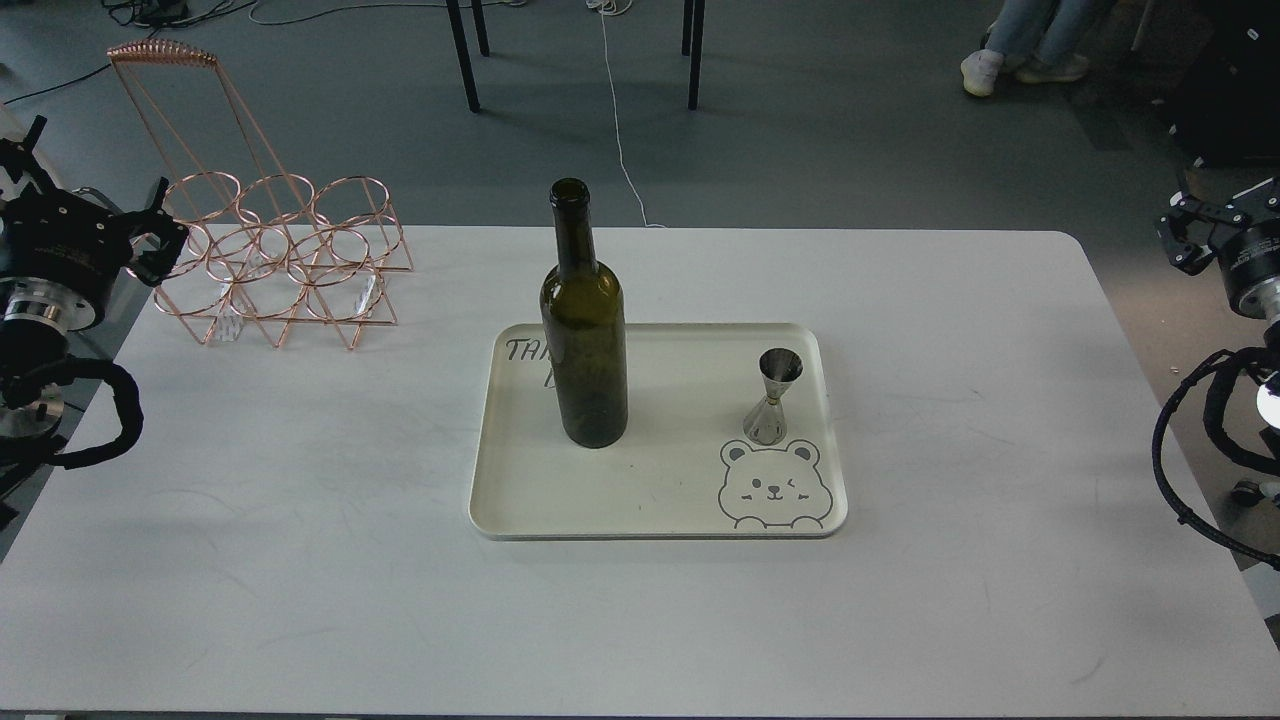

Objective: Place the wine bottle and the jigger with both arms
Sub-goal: 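Move the right gripper from rest toward the metal jigger on the tray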

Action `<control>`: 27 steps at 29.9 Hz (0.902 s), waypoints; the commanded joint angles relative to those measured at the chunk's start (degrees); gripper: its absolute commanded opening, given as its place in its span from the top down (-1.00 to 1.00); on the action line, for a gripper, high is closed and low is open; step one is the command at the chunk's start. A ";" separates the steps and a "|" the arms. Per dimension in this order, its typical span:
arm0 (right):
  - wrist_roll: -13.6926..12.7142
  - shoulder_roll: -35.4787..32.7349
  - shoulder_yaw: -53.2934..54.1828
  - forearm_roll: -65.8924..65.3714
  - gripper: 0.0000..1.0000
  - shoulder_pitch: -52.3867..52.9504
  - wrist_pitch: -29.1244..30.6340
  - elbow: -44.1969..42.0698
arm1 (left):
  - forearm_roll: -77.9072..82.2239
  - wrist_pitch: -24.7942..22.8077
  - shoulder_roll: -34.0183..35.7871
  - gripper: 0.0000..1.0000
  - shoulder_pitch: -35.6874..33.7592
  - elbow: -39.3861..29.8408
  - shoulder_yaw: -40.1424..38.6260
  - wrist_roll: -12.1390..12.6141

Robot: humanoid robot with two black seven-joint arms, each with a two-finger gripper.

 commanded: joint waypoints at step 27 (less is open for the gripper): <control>0.43 -18.03 -11.30 -50.50 -0.97 -2.66 -24.15 42.40 | 0.03 -0.88 0.09 -0.96 -0.18 -0.08 -0.09 -0.22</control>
